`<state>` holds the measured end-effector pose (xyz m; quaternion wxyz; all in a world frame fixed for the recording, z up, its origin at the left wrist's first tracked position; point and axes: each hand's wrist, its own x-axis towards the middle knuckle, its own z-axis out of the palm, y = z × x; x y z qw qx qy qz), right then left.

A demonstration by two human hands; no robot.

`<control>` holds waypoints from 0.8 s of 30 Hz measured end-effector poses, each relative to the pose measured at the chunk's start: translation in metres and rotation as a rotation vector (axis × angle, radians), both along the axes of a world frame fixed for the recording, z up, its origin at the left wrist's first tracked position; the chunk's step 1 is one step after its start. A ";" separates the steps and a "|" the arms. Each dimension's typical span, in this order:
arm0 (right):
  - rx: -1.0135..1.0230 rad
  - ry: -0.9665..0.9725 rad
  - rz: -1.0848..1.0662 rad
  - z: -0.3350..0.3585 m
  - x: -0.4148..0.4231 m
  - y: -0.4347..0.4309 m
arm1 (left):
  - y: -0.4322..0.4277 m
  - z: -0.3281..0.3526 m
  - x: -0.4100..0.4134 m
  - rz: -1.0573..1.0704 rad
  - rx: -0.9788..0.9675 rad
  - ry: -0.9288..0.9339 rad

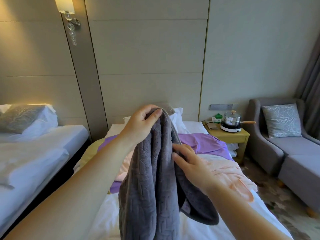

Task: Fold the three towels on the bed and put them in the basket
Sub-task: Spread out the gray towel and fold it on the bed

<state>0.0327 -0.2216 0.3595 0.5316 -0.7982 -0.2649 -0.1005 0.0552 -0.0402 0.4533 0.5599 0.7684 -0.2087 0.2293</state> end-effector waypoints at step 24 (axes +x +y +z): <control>-0.121 0.115 -0.185 0.028 0.018 -0.061 | 0.079 0.000 0.012 0.525 -0.244 0.042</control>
